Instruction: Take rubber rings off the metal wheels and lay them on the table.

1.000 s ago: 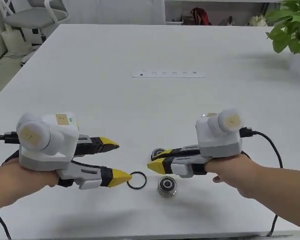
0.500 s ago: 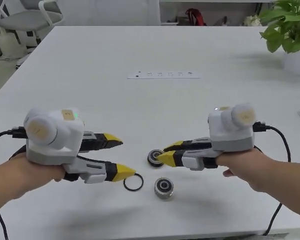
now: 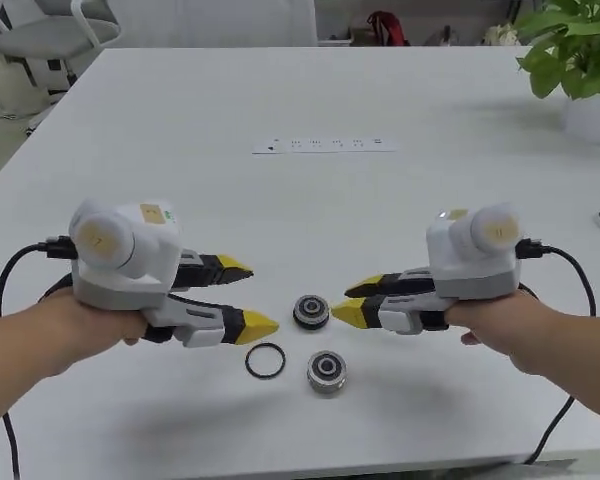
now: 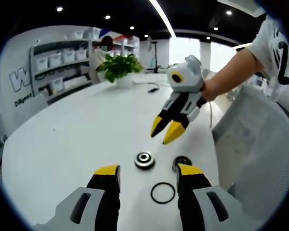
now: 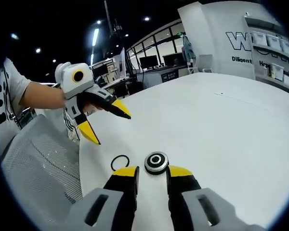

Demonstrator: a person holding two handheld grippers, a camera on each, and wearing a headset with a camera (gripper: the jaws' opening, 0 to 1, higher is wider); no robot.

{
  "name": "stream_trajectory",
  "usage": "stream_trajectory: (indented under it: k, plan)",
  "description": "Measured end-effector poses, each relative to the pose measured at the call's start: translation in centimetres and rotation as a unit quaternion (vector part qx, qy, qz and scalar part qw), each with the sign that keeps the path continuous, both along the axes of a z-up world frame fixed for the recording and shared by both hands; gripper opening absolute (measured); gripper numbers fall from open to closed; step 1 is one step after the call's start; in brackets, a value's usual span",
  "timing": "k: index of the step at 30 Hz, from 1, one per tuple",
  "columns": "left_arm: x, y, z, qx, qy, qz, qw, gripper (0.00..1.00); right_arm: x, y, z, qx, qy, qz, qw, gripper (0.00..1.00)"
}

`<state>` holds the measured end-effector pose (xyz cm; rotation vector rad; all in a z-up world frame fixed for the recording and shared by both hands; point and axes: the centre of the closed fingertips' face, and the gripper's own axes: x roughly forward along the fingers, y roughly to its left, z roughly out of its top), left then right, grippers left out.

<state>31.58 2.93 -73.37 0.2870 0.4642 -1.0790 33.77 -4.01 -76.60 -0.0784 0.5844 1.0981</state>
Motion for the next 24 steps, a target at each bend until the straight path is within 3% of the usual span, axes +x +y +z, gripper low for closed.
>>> stream_trajectory:
  k: [24]
  plan:
    - [1.2, -1.6, -2.9, 0.012, 0.026, -0.001, 0.9996, 0.44, 0.4, 0.7, -3.3, -0.040, -0.005, 0.007, 0.9992, 0.20]
